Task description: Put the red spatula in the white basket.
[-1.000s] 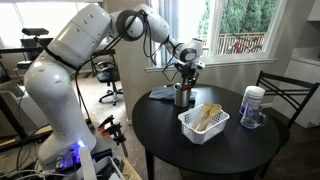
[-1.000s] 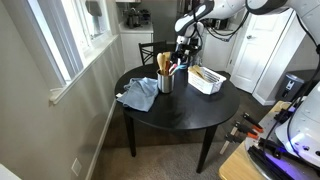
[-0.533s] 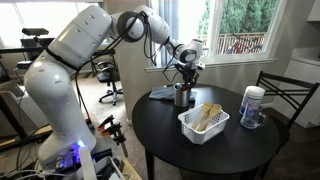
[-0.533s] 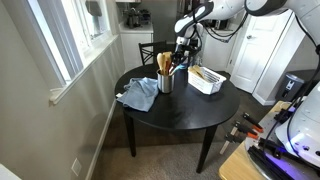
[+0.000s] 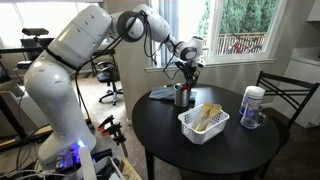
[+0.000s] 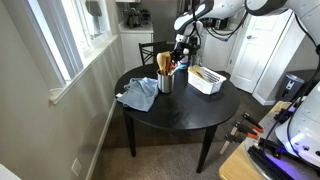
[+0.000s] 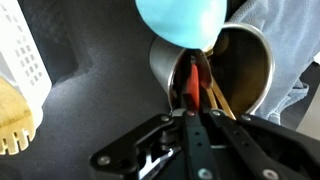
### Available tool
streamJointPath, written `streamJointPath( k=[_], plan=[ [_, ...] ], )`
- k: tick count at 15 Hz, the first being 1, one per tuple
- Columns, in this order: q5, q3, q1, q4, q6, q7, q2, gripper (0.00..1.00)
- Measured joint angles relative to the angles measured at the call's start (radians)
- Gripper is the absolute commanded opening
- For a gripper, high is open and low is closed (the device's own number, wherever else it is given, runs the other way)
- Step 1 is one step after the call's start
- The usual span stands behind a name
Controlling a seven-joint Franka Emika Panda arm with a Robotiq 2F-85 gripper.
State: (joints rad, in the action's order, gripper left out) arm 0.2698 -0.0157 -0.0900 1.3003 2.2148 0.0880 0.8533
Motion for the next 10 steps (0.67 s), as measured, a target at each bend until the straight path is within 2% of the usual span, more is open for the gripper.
streamJointPath(
  k=[10],
  plan=[
    [-0.001,-0.004,0.013,-0.049,0.006,0.005,-0.129,0.05]
  ],
)
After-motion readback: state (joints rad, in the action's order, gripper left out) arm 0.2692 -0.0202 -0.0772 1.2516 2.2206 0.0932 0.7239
